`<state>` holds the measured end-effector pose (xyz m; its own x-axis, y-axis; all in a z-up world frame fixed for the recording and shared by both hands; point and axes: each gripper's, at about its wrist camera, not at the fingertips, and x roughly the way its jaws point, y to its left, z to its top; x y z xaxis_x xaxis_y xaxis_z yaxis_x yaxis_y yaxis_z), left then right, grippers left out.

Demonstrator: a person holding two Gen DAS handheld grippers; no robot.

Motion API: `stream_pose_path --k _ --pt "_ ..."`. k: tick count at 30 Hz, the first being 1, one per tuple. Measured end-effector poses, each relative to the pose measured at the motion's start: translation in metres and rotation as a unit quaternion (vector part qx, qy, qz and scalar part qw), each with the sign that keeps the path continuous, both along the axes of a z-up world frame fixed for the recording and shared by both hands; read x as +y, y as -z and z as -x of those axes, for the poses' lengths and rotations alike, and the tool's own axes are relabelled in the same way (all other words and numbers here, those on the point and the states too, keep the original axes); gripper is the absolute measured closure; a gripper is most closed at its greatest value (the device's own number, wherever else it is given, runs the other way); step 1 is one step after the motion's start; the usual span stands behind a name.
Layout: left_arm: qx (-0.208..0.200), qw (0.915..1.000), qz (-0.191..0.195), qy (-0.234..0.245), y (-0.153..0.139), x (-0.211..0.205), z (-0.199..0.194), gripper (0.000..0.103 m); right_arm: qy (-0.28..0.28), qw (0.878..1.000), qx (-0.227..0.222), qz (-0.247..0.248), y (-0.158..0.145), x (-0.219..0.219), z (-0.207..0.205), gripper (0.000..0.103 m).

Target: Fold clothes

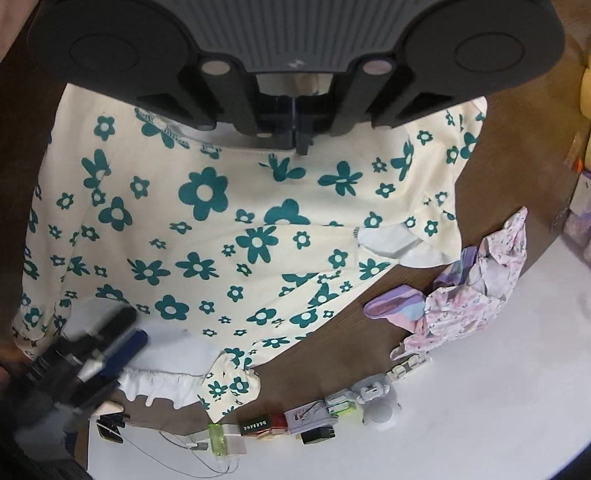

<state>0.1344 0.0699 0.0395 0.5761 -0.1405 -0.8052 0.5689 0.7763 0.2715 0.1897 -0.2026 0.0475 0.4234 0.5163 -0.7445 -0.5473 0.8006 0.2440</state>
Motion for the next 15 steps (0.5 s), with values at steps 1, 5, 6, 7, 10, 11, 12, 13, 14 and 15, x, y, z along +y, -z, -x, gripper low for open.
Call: stream_pose_path --k 1,5,6,7,10,11,12,13,14,15 --pt "-0.001 1.0 -0.002 -0.002 -0.001 -0.001 0.001 0.103 0.01 1.0 0.004 -0.007 0.0 -0.001 -0.009 0.054" --pt "-0.004 1.0 0.003 0.0 -0.007 0.002 0.011 0.103 0.053 0.997 0.042 -0.043 0.008 -0.005 -0.052 0.054" --pt "-0.003 1.0 0.004 0.002 -0.008 0.003 0.013 0.103 0.066 0.995 0.055 -0.054 0.012 -0.006 -0.065 0.054" --pt "-0.001 1.0 0.004 0.004 -0.008 0.004 0.015 0.103 0.079 0.993 0.066 -0.063 0.015 -0.007 -0.075 0.055" --pt "0.011 0.9998 0.01 0.017 -0.009 0.008 0.019 0.098 0.11 0.985 0.092 -0.093 0.025 -0.009 -0.1 0.068" --pt "0.013 0.9996 0.018 0.018 -0.012 0.011 0.019 0.095 0.116 0.983 0.099 -0.105 0.026 -0.01 -0.105 0.079" --pt "0.01 0.9994 0.028 0.016 -0.017 0.015 0.018 0.087 0.122 0.98 0.104 -0.116 0.027 -0.011 -0.11 0.085" --pt "0.006 0.9992 0.037 0.013 -0.024 0.019 0.016 0.077 0.127 0.979 0.107 -0.12 0.028 -0.011 -0.112 0.09" --pt "-0.002 0.9984 0.056 0.008 -0.033 0.023 0.012 0.07 0.128 0.978 0.109 -0.122 0.029 -0.012 -0.113 0.091" --pt "-0.012 0.9968 0.079 0.002 -0.044 0.029 0.006 0.057 0.129 0.978 0.111 -0.123 0.029 -0.012 -0.114 0.09"
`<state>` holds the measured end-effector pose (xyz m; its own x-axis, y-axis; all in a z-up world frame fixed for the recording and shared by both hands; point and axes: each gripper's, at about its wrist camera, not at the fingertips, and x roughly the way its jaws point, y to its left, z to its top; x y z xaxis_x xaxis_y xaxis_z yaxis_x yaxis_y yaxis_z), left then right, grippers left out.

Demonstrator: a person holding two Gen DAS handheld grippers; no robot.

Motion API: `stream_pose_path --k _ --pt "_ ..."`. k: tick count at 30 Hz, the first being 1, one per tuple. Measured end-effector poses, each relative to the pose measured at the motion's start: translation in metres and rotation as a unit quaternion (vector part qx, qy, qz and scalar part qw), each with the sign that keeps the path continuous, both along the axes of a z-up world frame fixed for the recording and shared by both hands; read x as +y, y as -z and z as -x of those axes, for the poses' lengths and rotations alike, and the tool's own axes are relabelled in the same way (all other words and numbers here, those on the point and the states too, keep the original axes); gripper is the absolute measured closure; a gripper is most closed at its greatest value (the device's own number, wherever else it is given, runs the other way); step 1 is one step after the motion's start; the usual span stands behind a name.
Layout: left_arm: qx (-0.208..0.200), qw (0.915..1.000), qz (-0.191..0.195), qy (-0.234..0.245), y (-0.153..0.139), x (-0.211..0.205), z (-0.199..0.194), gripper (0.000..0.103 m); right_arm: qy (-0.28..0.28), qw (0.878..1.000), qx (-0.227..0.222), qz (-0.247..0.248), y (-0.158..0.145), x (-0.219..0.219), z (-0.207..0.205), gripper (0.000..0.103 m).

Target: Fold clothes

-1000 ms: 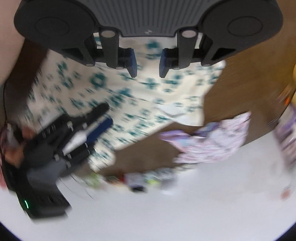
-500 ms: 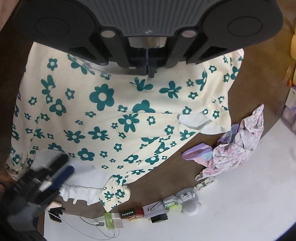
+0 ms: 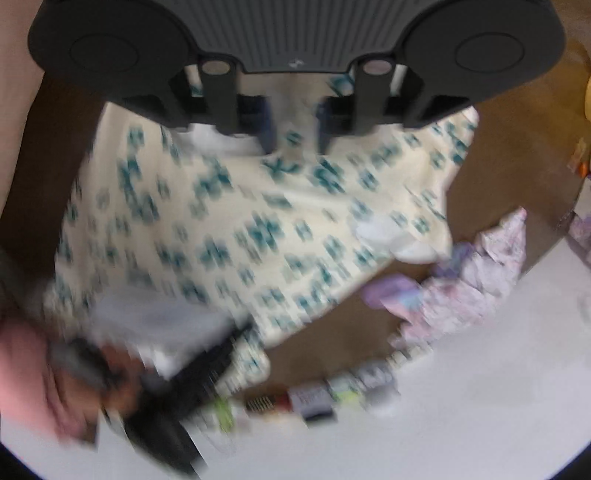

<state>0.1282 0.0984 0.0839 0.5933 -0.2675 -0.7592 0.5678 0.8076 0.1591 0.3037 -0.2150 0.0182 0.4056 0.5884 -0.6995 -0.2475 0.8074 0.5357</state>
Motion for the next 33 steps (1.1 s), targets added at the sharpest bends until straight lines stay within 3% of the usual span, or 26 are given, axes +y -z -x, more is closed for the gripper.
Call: stream_pose_path --k 1,3,6,11,15,17,18,19,21,22,23,24,29,33 --pt "-0.003 0.9997 0.024 -0.008 -0.009 0.004 -0.008 0.052 0.0 1.0 0.0 0.003 0.001 0.0 0.001 0.09" --pt "0.008 0.9972 0.066 -0.033 -0.022 0.005 -0.033 0.052 0.002 1.0 0.002 0.009 0.003 -0.002 0.002 0.088" --pt "0.053 0.9913 0.093 -0.077 -0.018 -0.003 -0.08 0.053 0.004 1.0 0.0 0.013 0.004 -0.004 0.005 0.088" --pt "0.139 0.9713 0.115 -0.155 0.012 -0.016 -0.14 0.066 -0.009 0.999 -0.014 0.029 -0.001 -0.005 0.007 0.088" --pt "0.173 0.9537 0.146 -0.199 0.033 -0.007 -0.162 0.068 -0.019 0.999 -0.017 0.034 -0.002 -0.008 0.005 0.085" --pt "0.177 0.9478 0.162 -0.21 0.038 -0.003 -0.168 0.072 -0.023 0.999 -0.016 0.035 0.0 -0.008 0.003 0.085" --pt "0.177 0.9461 0.17 -0.211 0.039 -0.001 -0.169 0.079 -0.026 0.999 -0.017 0.035 0.0 -0.007 0.001 0.085" --pt "0.178 0.9449 0.177 -0.21 0.04 0.0 -0.17 0.093 -0.028 0.999 -0.018 0.034 0.0 -0.007 0.0 0.085" --pt "0.173 0.9449 0.188 -0.205 0.039 0.0 -0.172 0.102 -0.034 0.999 -0.019 0.032 0.0 -0.005 -0.001 0.085" --pt "0.164 0.9473 0.188 -0.201 0.037 0.0 -0.171 0.103 -0.038 0.999 -0.02 0.031 0.0 -0.004 -0.002 0.086" --pt "0.152 0.9499 0.189 -0.197 0.034 -0.001 -0.171 0.103 -0.043 0.998 -0.022 0.029 -0.001 -0.003 -0.002 0.097" --pt "0.141 0.9514 0.19 -0.198 0.031 -0.001 -0.172 0.103 -0.047 0.998 -0.024 0.027 -0.001 -0.002 -0.002 0.1" --pt "0.105 0.9509 0.196 -0.215 0.026 0.005 -0.184 0.103 -0.026 0.998 -0.043 0.023 -0.007 -0.004 -0.005 0.101" --pt "0.101 0.9504 0.191 -0.224 0.036 0.004 -0.19 0.103 -0.009 0.999 -0.046 0.018 -0.002 -0.004 -0.006 0.101"
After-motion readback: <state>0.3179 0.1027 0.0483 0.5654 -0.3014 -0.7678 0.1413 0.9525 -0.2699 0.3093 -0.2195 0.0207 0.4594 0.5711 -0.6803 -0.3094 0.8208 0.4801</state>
